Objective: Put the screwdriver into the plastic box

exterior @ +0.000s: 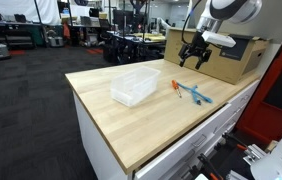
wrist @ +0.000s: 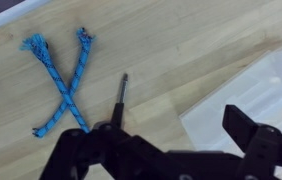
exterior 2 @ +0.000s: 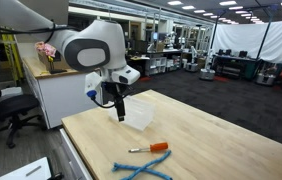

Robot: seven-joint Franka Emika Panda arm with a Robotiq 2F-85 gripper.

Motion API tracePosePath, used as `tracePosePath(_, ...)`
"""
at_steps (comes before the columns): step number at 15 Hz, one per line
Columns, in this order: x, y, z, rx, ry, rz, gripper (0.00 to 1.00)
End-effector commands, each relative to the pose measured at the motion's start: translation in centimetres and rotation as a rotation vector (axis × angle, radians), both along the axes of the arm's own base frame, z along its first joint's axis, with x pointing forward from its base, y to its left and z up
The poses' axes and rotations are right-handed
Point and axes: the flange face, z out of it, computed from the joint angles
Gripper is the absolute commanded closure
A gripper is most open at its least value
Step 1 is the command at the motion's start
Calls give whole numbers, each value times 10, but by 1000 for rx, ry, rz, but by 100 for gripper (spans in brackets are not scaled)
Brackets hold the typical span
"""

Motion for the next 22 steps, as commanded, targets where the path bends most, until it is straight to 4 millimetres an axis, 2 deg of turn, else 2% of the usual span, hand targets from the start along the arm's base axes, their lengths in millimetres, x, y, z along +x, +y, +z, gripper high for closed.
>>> tracePosePath(1, 50, -27, -16, 21, 15, -142, 0)
tracePosePath(6, 101, -50, -36, -9, 53, -236, 0)
tracePosePath(9, 122, -58, -61, -28, 83, -261, 0)
tracePosePath(13, 135, -69, -93, -52, 112, -278, 0)
tracePosePath(22, 146, -87, -143, -11, 49, -273, 0)
